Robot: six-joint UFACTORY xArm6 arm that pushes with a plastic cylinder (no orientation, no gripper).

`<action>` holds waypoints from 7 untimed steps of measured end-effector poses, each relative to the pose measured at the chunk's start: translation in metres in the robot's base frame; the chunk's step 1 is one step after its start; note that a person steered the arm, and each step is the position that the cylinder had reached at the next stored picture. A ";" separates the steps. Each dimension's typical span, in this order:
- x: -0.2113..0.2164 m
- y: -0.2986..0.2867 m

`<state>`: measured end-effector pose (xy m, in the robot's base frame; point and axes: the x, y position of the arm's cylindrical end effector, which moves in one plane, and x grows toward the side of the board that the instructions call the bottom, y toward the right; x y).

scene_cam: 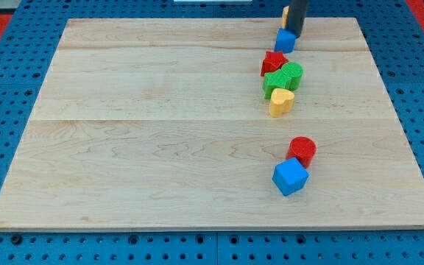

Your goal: Slide the blue triangle to the center of the board

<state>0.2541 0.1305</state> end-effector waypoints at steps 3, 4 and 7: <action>0.078 -0.130; 0.092 -0.161; 0.050 -0.123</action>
<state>0.3043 0.0074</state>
